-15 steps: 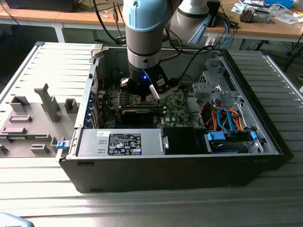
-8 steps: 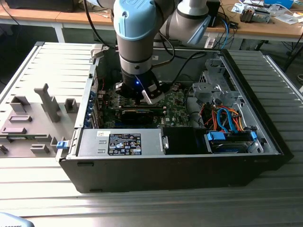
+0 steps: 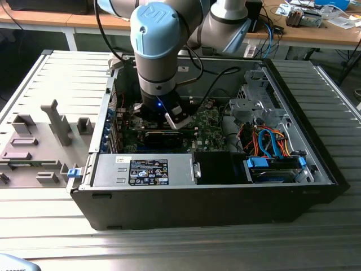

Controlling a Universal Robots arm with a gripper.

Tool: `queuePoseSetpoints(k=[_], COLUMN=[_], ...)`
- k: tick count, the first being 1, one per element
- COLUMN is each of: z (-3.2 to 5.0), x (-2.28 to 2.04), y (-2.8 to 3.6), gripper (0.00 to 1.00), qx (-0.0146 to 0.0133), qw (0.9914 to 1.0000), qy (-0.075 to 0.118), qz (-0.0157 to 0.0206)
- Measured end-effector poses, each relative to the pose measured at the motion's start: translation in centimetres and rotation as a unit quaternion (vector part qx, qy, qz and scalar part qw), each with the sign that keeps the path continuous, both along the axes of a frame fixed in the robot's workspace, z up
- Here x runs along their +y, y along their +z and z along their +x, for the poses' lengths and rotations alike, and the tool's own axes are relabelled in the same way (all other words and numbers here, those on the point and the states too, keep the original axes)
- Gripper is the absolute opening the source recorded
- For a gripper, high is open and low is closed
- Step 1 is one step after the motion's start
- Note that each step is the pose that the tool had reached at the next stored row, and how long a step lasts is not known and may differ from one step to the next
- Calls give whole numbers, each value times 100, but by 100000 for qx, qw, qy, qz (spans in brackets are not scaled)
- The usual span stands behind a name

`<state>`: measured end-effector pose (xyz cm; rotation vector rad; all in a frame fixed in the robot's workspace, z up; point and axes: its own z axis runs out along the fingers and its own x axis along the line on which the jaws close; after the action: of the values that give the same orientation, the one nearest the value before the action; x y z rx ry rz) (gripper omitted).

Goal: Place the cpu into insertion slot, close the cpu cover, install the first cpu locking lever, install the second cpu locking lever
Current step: 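Install the second cpu locking lever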

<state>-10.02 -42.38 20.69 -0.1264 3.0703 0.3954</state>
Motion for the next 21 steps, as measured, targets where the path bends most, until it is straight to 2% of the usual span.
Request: queuePoseSetpoints(k=[3, 7, 10, 14, 15, 17, 19, 21], z=[-19, -50, -61, -63, -64, -60, -60, -61], x=[0, 0, 0, 6, 17, 75, 82, 84], y=[-18, -49, -75, -105, -107, -109, -108, -79], gripper=[11, 11, 11, 11, 11, 11, 11, 11], qx=[-6, -1, 5, 20, 18, 8, 12, -10], qw=[99996, 99989, 99985, 99979, 99978, 99973, 99971, 99972], qy=[375, 784, 1023, 1457, 1530, 1844, 1969, 2027], qz=[837, 1282, 1430, 1410, 1408, 1448, 1390, 1204])
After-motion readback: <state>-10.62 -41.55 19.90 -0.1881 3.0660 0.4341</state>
